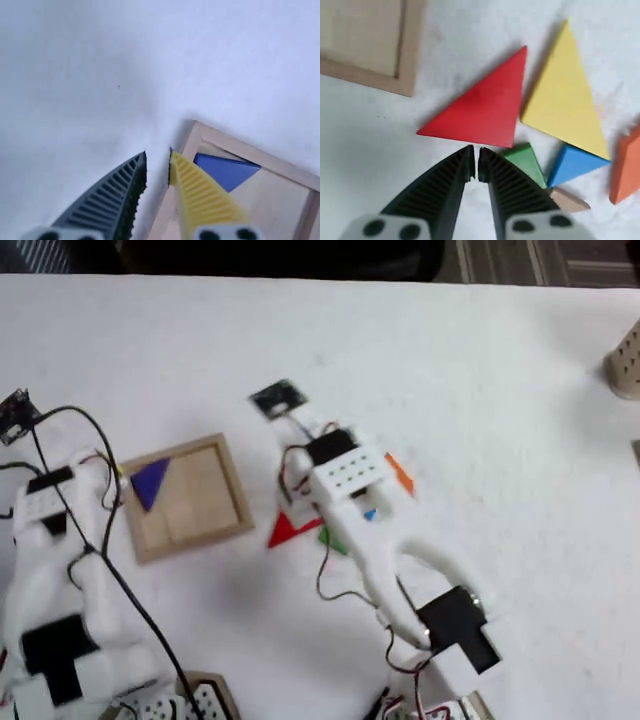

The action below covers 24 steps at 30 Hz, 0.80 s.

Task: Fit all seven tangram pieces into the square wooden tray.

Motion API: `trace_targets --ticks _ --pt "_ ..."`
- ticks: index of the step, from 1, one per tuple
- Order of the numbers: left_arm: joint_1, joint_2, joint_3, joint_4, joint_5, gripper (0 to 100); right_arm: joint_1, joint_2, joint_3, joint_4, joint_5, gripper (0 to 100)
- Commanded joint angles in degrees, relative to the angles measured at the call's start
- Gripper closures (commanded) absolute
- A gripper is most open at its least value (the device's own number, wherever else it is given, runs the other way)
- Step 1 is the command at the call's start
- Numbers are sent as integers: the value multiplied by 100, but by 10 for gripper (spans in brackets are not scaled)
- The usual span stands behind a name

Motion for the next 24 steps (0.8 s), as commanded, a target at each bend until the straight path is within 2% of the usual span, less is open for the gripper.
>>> trace_targets --ticks 1,6,11,13,24 --pt "-75 479 -686 -132 97 921 -549 -189 62 -365 79 977" --pt "-75 664 -976 167 97 953 -936 338 281 -1376 70 961" --pt "-75 673 -993 141 97 953 -1024 699 -114 -1657 35 807" --pt "-75 673 -993 141 97 952 -1147 892 -343 -1657 35 774" --pt "-66 673 -958 -26 62 951 -1218 2290 -1600 -1613 70 772"
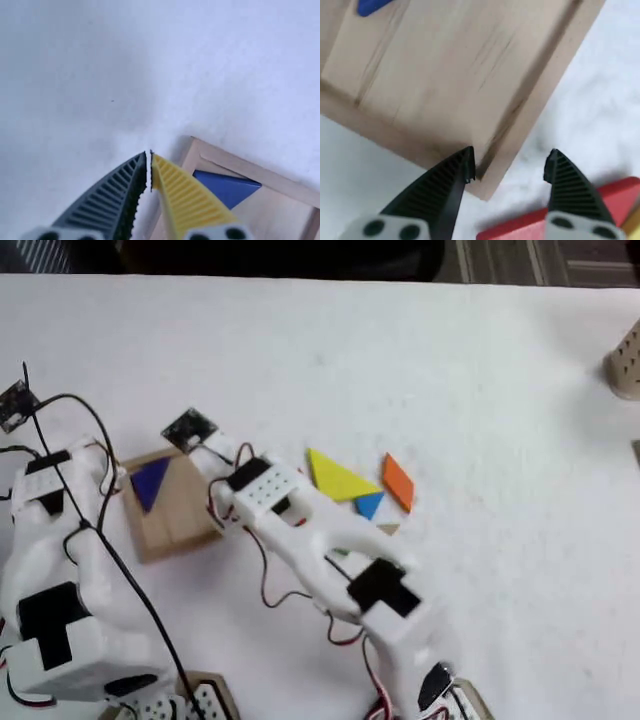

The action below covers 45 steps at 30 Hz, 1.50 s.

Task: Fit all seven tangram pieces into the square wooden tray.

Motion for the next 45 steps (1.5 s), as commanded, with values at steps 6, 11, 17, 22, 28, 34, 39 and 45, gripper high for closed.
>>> trace_targets --ticks 6,11,17,22,28,34,39,45 --pt "-57 -13 -273 -149 26 951 92 127 -404 13 35 925" --pt "-57 -13 -264 -141 26 951 532 127 -404 435 26 957" --pt "-57 -13 -211 -176 18 951 1007 127 -360 1270 -123 981" --pt "-48 -13 -202 -176 18 951 1437 101 -360 1745 -1556 981" --pt "-48 -13 -202 -176 18 951 1842 -760 325 1587 -1987 981" --pt "-31 -13 -202 -176 18 951 1886 -2264 1820 567 -1732 980" --pt "-22 -13 -202 -176 18 951 1912 -2527 1978 470 -1714 860" --pt "-22 -13 -193 -176 18 951 1868 -2571 1969 585 -1662 746"
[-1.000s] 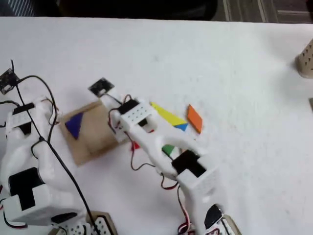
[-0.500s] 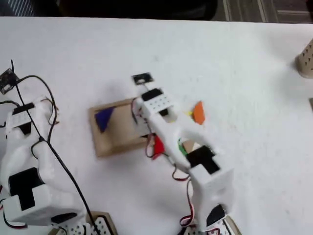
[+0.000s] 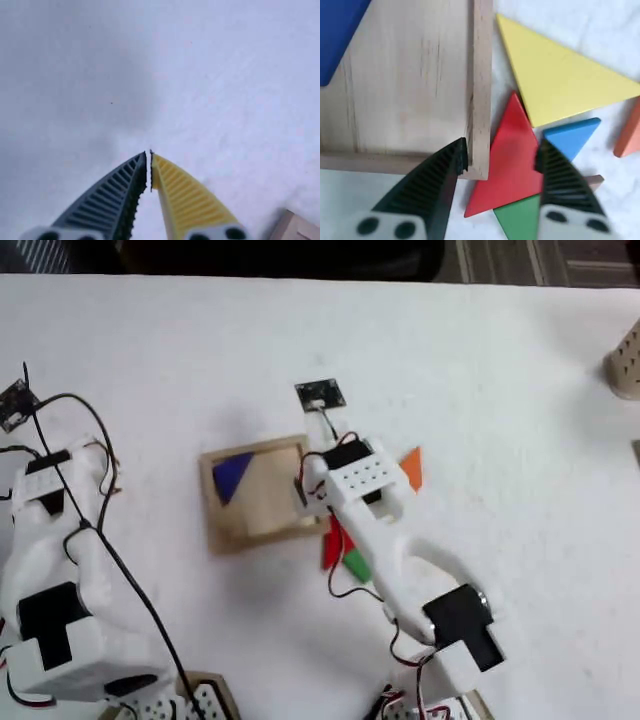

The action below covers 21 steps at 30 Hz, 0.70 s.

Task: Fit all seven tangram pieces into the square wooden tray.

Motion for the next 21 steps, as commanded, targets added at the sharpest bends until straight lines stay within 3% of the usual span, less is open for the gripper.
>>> trace_targets --ticks 1,9,21 --pt "-22 -13 -193 -132 26 951 31 -338 -35 22 114 759" --pt "-22 -13 -193 -132 26 951 57 -347 -299 171 114 981" --pt "-31 -13 -185 -132 26 951 -980 444 -404 -1429 79 977"
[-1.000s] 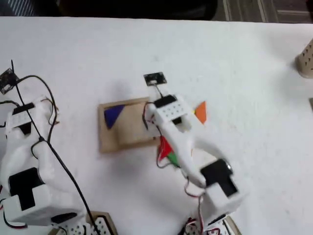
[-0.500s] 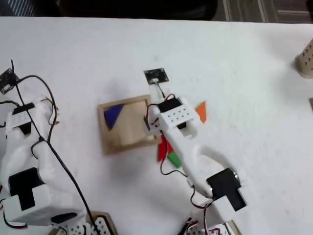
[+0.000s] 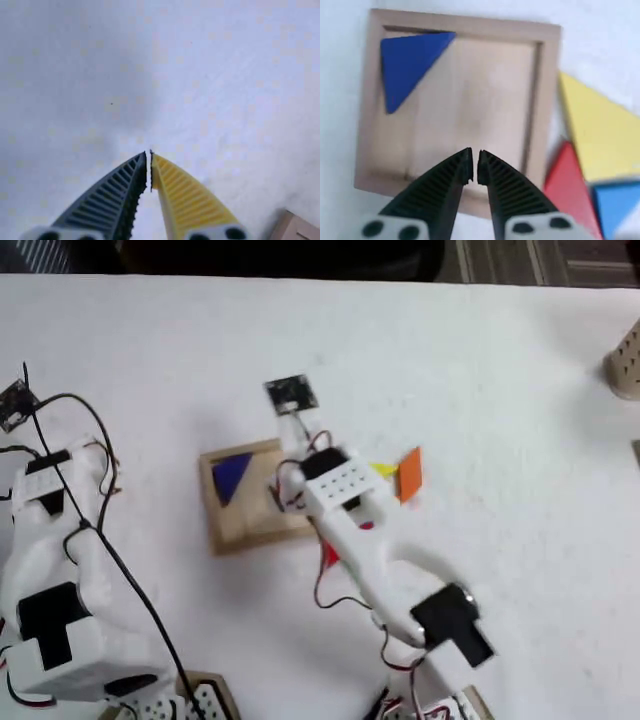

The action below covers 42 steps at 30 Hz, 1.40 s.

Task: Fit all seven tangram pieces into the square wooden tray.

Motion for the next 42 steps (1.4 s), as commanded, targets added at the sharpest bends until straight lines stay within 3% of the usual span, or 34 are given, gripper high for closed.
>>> trace_targets --ticks 1,11,20,34,42 --pt "-31 -13 -185 -114 26 951 -303 251 -281 -646 26 977" --pt "-31 -13 -185 -114 26 951 -734 1411 -1275 -954 62 977" --pt "-31 -13 -193 -114 26 951 -892 1552 -1635 -892 35 977" --pt "-31 -13 -185 -114 18 951 -884 154 -1758 1341 18 977" --pt "-31 -13 -185 -114 18 951 -892 -259 -1758 2000 35 977"
